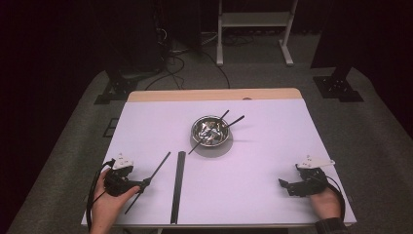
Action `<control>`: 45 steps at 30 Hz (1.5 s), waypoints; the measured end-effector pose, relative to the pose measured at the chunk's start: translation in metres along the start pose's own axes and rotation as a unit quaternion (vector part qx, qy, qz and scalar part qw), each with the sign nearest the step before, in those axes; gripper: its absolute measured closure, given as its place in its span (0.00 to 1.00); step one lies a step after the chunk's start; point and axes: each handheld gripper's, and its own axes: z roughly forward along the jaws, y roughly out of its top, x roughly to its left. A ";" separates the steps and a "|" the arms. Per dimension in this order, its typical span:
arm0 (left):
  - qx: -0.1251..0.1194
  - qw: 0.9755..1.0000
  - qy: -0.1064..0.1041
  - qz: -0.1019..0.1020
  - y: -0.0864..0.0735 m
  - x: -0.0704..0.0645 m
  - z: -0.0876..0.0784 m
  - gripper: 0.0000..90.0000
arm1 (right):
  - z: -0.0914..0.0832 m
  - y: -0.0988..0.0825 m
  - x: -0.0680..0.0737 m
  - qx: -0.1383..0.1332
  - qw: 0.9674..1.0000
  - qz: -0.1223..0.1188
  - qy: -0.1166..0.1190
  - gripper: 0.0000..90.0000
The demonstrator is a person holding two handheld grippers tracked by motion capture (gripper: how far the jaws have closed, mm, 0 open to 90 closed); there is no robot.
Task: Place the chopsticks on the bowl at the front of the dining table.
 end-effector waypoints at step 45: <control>0.015 0.999 -0.029 -0.005 0.011 -0.011 0.024 0.96 | 0.000 0.000 0.000 0.000 1.000 0.000 0.000 0.10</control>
